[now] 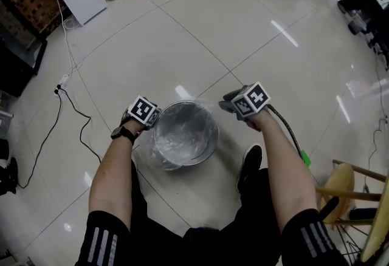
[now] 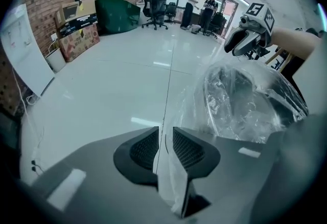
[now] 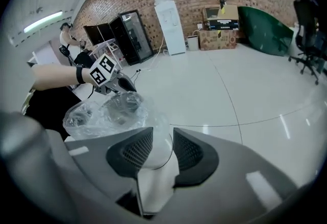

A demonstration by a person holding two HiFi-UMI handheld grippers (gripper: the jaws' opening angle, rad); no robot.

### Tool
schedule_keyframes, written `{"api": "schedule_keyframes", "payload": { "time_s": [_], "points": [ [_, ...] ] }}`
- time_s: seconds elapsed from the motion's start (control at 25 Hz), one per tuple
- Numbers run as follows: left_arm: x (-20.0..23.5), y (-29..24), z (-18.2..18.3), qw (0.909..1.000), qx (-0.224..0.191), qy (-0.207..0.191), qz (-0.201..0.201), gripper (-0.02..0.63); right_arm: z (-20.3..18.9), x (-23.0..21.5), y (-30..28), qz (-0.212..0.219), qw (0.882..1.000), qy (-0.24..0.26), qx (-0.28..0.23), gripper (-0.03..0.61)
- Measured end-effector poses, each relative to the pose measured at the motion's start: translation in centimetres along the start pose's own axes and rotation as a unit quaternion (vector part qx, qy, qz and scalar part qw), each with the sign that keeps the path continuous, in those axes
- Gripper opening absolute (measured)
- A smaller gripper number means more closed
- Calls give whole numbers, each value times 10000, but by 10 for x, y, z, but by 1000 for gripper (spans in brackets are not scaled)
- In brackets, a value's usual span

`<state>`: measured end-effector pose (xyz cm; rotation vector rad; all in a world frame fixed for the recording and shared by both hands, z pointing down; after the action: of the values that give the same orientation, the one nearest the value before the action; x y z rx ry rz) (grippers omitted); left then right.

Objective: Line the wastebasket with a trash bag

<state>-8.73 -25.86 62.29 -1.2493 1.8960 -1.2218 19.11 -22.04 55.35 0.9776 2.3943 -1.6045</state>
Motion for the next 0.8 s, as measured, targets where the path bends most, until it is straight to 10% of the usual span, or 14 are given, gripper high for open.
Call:
{"api": "schedule_keyframes", "payload": {
  "time_s": [0.24, 0.4, 0.64, 0.8],
  "points": [
    [-10, 18, -3, 9995, 40, -214, 247, 88, -5, 50, 18, 328, 9927, 1154, 90, 137],
    [-17, 34, -15, 9993, -48, -183, 307, 92, -19, 93, 19, 140, 9623, 2688, 398, 179],
    [-38, 49, -16, 9982, 55, -481, 367, 56, -34, 120, 2, -46, 9268, 3674, 777, 252],
    [-35, 54, -14, 9986, -85, -401, 346, 81, -35, 118, -12, -283, 9198, 3814, 879, 134]
  ]
}}
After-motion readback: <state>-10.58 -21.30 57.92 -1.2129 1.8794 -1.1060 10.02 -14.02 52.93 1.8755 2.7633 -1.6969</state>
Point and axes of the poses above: the fingertips, and each gripper's own axes: y backward along the fingers, x to its left, z out of its top, the point moved 5 cm from there along y, backward along the fingers, and after that the axes turned 13 degrees about -y, right-handed, at the moved point
